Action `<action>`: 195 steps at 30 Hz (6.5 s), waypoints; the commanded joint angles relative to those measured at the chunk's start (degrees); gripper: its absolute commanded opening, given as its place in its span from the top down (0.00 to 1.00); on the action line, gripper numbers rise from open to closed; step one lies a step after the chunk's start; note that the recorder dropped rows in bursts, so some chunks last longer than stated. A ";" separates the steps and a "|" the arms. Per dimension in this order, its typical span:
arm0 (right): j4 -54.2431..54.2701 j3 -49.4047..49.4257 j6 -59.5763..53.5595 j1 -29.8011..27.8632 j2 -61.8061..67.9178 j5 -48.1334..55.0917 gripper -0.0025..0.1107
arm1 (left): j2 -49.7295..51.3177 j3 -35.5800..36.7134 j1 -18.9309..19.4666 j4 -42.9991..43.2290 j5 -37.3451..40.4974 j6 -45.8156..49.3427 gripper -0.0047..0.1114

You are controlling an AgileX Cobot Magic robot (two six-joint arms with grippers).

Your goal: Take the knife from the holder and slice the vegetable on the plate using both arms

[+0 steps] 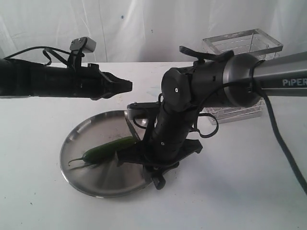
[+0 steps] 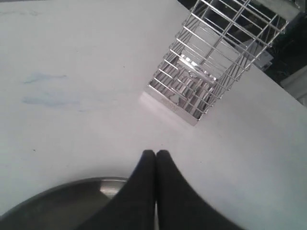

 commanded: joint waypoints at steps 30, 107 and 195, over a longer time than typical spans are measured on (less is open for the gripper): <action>-12.87 0.15 11.49 5.47 0.41 -0.73 0.98 | 7.53 -1.24 0.11 -1.56 8.20 4.18 0.96; -28.79 0.15 22.44 10.78 1.46 -2.74 0.98 | 9.88 -1.24 0.01 -1.56 8.82 5.48 0.96; -22.61 4.06 11.67 10.78 1.07 5.67 0.98 | 11.56 -3.97 0.12 9.42 16.04 -8.51 0.96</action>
